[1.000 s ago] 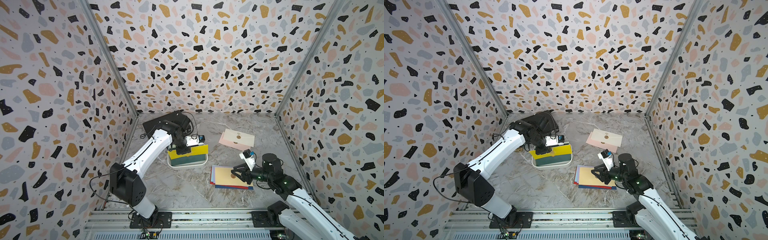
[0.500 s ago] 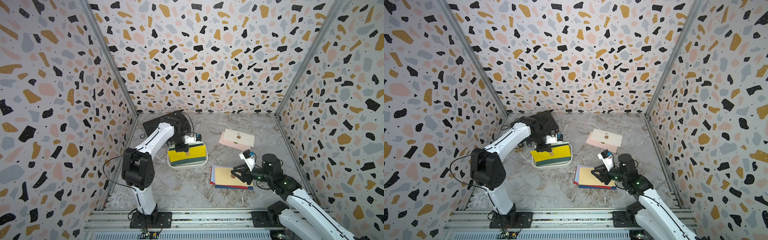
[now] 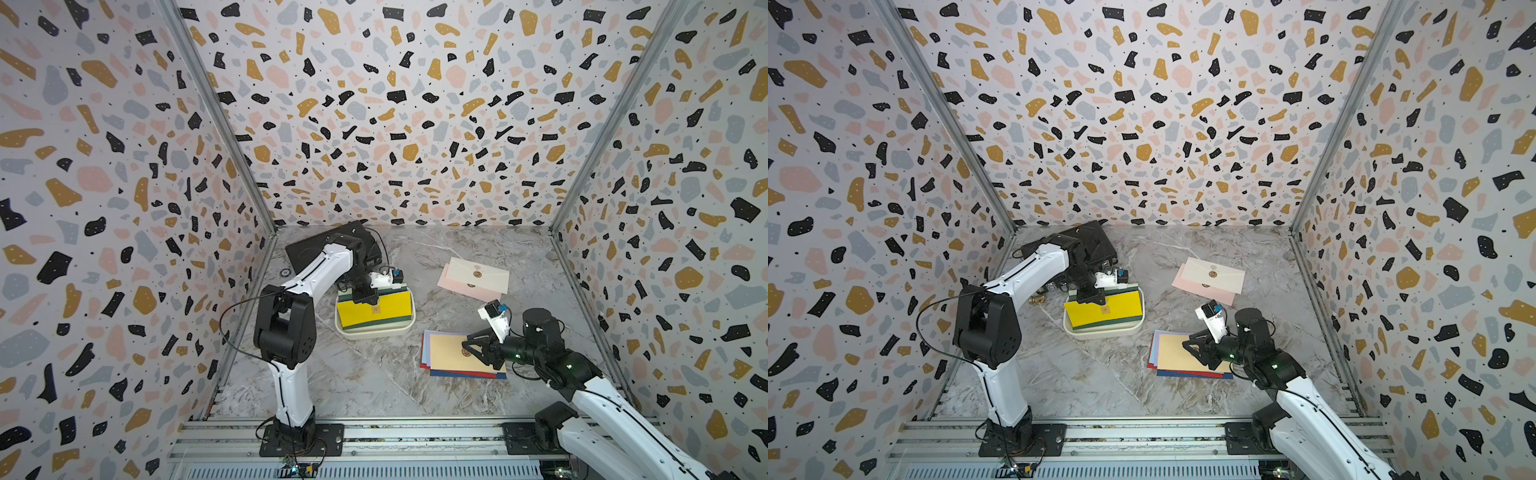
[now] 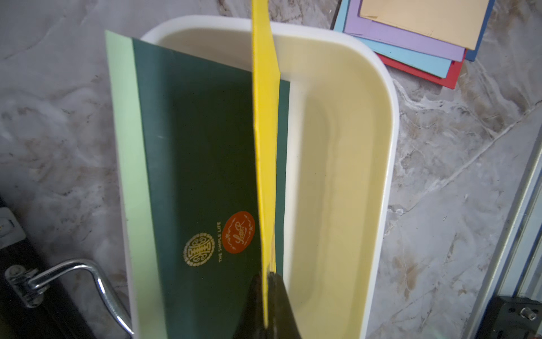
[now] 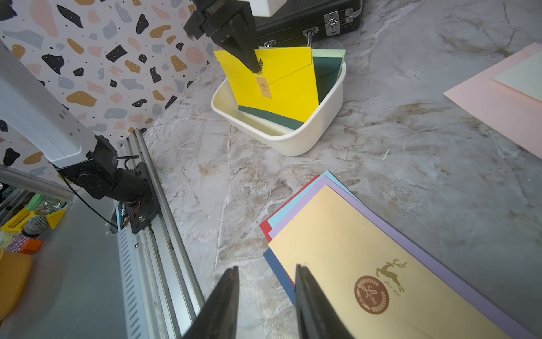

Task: Put the sealed envelopes into the storage box
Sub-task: Place the envelope in the storage box.

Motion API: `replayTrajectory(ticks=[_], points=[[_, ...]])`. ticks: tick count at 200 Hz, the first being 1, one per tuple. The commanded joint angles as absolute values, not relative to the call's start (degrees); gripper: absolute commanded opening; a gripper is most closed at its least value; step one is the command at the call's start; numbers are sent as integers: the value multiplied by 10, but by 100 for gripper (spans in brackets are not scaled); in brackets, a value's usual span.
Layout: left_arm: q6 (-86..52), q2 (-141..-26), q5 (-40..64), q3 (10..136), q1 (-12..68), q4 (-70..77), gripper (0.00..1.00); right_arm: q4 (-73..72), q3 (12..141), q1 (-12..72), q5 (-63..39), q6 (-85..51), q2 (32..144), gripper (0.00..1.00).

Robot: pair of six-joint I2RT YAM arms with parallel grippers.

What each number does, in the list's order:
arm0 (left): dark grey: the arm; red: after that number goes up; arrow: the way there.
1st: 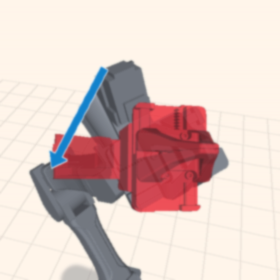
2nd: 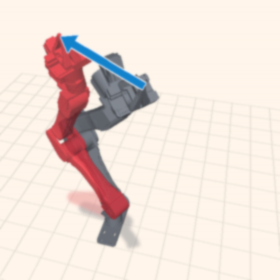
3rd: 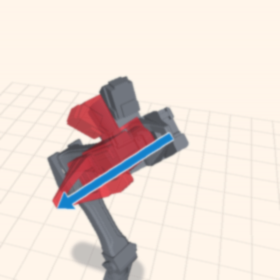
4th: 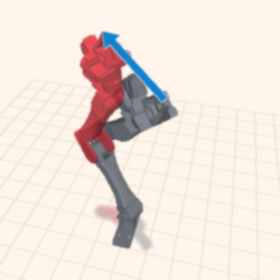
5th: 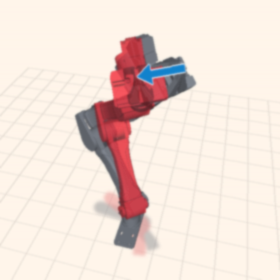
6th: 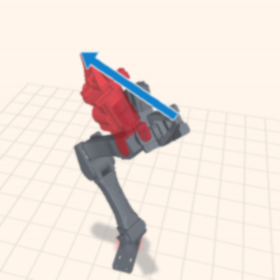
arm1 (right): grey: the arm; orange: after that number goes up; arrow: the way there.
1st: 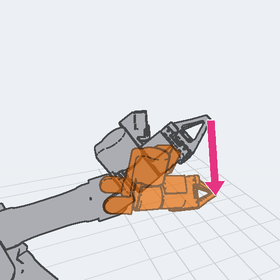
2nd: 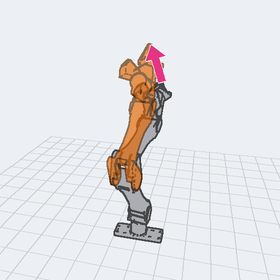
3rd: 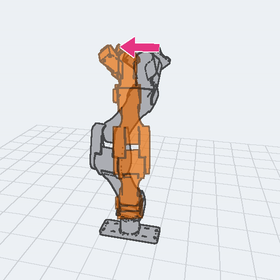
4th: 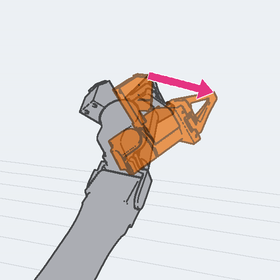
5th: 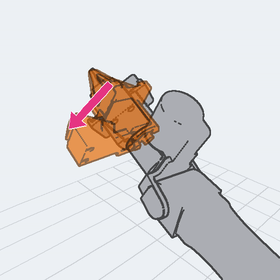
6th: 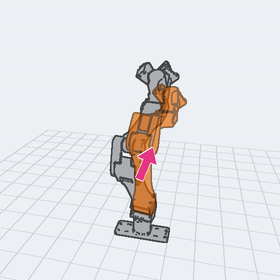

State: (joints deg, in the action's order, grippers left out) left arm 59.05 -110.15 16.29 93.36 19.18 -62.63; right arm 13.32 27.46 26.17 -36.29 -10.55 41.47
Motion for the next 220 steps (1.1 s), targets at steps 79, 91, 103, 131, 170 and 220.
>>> replayTrajectory(ticks=[79, 91, 103, 131, 170, 220], points=[[479, -936, 120, 866, 188, -456, 57, 150, 279, 265, -330, -118, 422, 38], [431, -897, 119, 847, 188, -408, 55, 157, 282, 264, -308, -126, 422, 38], [402, -855, 144, 823, 188, -369, 56, 167, 286, 265, -272, -135, 421, 38], [295, -782, 169, 764, 188, -280, 70, 210, 297, 264, -129, -180, 430, 39], [112, -765, 234, 766, 188, -277, 93, 259, 295, 258, 2, -224, 460, 51], [-78, -794, 288, 736, 187, -158, 99, 274, 269, 207, 29, -276, 480, 52]])
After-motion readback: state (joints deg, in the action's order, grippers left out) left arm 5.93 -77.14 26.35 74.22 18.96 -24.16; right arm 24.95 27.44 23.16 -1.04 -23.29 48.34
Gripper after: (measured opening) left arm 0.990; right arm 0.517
